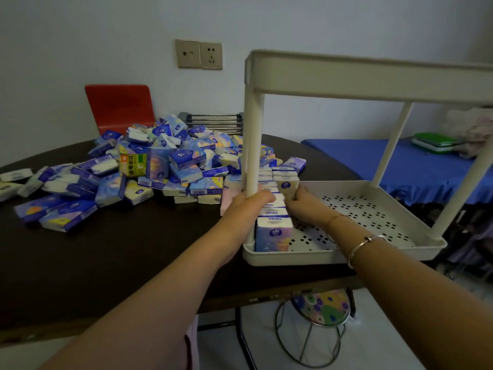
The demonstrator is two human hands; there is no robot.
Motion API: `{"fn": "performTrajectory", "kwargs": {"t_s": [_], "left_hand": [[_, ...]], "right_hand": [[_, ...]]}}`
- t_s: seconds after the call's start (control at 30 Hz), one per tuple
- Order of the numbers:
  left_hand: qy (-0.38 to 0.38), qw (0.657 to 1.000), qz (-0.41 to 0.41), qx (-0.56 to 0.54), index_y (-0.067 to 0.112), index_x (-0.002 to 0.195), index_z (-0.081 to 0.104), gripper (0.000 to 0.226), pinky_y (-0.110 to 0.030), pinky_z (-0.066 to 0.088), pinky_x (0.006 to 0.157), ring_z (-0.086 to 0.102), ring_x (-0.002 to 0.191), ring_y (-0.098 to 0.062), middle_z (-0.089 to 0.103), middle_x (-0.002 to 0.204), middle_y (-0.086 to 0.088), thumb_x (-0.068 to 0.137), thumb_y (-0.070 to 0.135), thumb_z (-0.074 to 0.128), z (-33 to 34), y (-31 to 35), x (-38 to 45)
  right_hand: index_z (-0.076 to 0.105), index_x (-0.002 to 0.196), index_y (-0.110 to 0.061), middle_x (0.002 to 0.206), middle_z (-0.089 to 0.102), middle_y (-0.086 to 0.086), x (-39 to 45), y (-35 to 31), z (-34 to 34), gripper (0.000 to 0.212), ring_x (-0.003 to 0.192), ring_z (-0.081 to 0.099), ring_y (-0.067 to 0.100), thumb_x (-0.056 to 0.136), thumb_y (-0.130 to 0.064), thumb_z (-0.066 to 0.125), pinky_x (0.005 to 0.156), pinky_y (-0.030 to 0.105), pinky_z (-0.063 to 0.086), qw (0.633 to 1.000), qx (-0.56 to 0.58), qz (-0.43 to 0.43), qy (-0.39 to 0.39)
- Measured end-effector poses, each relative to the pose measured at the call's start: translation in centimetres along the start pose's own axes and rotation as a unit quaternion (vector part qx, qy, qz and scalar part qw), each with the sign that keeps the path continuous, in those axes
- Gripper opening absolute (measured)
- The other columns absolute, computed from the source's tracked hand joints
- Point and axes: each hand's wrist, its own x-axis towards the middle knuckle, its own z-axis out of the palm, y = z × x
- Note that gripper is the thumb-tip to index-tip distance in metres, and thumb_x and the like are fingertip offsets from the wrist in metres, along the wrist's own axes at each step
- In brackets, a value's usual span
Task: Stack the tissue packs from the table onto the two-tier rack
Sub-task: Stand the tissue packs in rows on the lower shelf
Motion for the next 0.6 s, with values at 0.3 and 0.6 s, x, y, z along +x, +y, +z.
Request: {"fn": "performTrajectory", "kwargs": {"t_s": [0.3,0.6], "left_hand": [[-0.008,0.998,0.051,0.035,0.034,0.085,0.057,0.016,-0.029,0.053,0.083,0.066,0.065,0.005,0.067,0.063,0.018,0.089,0.02,0.062,0.3,0.3,-0.8],[-0.06,0.984,0.12,0.119,0.028,0.12,0.052,0.031,-0.001,0.044,0.062,0.059,0.092,0.012,0.059,0.109,0.017,0.092,0.015,0.057,-1.5,1.1,-4.3]], "right_hand": [[0.054,0.113,-0.004,0.111,0.064,0.012,-1.1,0.1,-1.4,0.03,0.098,0.061,0.023,0.087,-0.017,0.059,0.084,0.036,0.054,0.997,0.073,0.033,-0.022],[0.044,0.111,-0.019,0.112,0.054,0.0,-12.1,-3.7,-5.1,0.027,0.099,0.055,0.014,0.088,-0.01,0.055,0.067,0.016,0.045,0.985,0.083,-0.097,0.119]]}}
